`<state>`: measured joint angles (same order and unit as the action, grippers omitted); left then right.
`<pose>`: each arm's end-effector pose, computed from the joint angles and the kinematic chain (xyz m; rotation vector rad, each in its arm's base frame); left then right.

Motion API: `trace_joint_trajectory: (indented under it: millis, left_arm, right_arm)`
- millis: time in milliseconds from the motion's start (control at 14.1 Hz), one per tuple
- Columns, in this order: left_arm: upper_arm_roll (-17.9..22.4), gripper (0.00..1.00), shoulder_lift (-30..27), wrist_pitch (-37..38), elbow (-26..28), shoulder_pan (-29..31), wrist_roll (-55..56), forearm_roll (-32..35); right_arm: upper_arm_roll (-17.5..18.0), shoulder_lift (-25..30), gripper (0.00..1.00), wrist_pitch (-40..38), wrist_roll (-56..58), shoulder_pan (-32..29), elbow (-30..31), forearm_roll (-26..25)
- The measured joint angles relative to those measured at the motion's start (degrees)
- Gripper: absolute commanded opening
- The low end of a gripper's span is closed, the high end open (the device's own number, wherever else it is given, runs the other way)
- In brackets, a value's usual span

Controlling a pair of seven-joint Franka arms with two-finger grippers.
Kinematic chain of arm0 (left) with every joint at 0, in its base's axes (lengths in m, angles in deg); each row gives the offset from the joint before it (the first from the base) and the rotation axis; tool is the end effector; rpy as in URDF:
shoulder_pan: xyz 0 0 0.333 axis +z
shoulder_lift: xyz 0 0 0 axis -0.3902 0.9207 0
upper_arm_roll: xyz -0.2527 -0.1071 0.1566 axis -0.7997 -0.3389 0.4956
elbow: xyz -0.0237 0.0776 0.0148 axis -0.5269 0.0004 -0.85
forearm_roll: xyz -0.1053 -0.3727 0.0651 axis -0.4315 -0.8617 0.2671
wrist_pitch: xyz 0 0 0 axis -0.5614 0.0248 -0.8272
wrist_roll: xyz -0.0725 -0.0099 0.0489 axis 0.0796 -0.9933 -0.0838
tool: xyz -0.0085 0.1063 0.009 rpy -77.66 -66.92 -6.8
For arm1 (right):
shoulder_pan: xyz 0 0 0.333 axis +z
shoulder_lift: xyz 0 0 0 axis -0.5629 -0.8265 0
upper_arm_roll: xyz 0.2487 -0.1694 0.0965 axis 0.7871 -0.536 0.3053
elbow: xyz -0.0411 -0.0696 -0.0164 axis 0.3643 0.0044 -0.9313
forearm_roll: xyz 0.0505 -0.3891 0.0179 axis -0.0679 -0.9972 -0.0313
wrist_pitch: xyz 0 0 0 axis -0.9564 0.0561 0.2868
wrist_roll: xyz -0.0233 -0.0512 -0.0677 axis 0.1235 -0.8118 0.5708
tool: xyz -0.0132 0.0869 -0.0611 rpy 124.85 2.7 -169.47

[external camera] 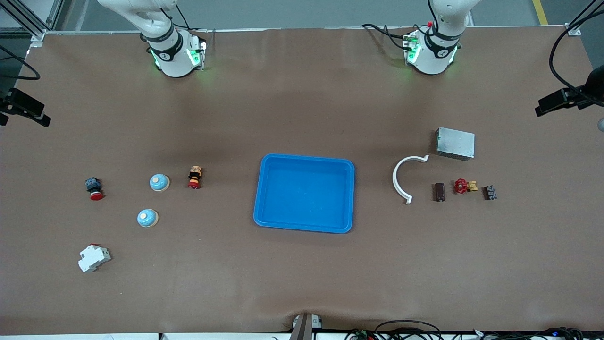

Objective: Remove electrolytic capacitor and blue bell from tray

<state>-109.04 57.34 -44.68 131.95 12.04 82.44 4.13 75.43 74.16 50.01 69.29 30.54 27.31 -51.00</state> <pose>0.5231 0.0329 0.6183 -3.0764 -0.2167 0.2184 0.5385 -0.0574 0.6473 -3.1224 0.0867 -0.0353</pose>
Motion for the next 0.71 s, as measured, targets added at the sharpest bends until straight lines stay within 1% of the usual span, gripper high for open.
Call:
trace_joint_trajectory:
  millis: [212, 354, 707]
  left_arm:
    - [0.00, 1.00, -0.53, -0.46, -0.13, 0.00, -0.77, -2.46]
    - [0.03, 1.00, 0.15, -1.16, -1.32, 0.00, -0.97, -2.89]
    - [-0.12, 1.00, 4.77, -2.29, -8.42, -0.25, -1.23, -2.90]
  right_arm:
    - [0.02, 0.00, 1.00, -0.28, -0.16, 0.00, 0.00, 0.59]
    - [0.05, 0.00, 1.00, -0.29, -0.18, 0.00, 0.02, 0.88]
    - [0.05, 0.00, 1.00, -0.33, -0.19, 0.00, 0.17, 0.98]
